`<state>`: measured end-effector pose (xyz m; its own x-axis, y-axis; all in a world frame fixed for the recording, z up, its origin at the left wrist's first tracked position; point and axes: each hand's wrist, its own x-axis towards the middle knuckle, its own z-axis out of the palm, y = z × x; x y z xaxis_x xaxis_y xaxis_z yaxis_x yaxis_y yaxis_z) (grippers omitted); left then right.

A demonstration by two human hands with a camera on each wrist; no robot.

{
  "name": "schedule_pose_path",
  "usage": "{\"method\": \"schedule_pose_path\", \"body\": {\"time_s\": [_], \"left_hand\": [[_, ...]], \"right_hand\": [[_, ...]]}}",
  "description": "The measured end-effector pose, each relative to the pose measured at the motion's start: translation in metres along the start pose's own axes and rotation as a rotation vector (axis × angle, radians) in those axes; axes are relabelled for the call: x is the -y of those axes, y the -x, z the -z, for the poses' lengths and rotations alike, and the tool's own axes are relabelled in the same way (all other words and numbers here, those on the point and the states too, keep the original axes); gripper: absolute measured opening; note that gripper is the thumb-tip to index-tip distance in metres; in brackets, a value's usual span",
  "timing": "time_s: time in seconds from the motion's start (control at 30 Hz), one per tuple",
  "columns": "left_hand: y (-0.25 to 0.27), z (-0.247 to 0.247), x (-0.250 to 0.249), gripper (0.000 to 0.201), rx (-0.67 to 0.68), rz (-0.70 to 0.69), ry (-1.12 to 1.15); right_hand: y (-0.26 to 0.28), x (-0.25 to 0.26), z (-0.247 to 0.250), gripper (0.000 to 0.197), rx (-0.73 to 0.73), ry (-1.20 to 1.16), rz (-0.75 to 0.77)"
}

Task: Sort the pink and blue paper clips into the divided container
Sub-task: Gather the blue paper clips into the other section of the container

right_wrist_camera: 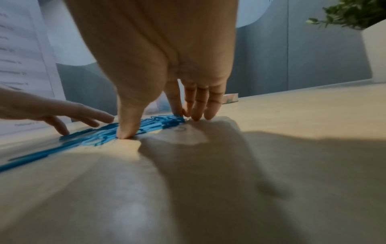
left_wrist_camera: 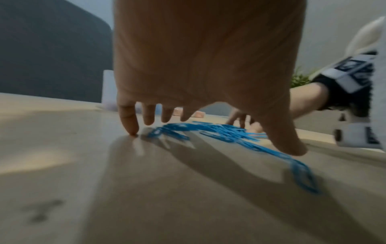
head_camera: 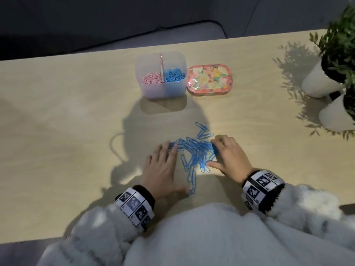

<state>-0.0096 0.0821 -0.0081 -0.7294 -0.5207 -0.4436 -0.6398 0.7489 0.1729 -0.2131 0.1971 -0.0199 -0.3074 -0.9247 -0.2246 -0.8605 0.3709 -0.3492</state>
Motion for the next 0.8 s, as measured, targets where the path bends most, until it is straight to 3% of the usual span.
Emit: {"method": "schedule_pose_path", "body": {"time_s": [0.2,0.3,0.37,0.43,0.53,0.63,0.73,0.8], "left_hand": [[-0.019,0.001,-0.016,0.114,-0.036,-0.059,0.098],[-0.026,0.007,-0.011,0.097,-0.094,-0.151,0.144],[-0.020,0.006,-0.008,0.110,-0.082,-0.155,0.122],[-0.009,0.003,-0.010,0.128,-0.006,-0.127,0.053],[-0.003,-0.002,-0.014,0.133,0.020,-0.104,-0.015],[-0.015,0.002,-0.012,0.116,-0.056,-0.100,0.117],[-0.024,0.011,-0.006,0.111,-0.115,-0.097,0.259],[-0.027,0.018,-0.001,0.120,-0.097,-0.133,0.203]], "right_hand": [[-0.021,0.023,-0.005,0.046,0.022,-0.190,-0.001],[-0.032,0.016,0.008,0.037,-0.112,-0.213,-0.075],[-0.042,0.007,0.017,0.038,-0.168,-0.216,-0.155],[-0.050,0.003,0.019,0.039,-0.116,-0.187,-0.170],[-0.049,0.017,0.011,0.040,-0.037,-0.171,-0.080],[-0.038,0.032,0.000,0.039,0.021,-0.152,0.053],[-0.027,0.035,0.001,0.052,0.048,-0.174,0.051],[-0.020,0.032,0.008,0.078,0.085,-0.166,0.014]]}}
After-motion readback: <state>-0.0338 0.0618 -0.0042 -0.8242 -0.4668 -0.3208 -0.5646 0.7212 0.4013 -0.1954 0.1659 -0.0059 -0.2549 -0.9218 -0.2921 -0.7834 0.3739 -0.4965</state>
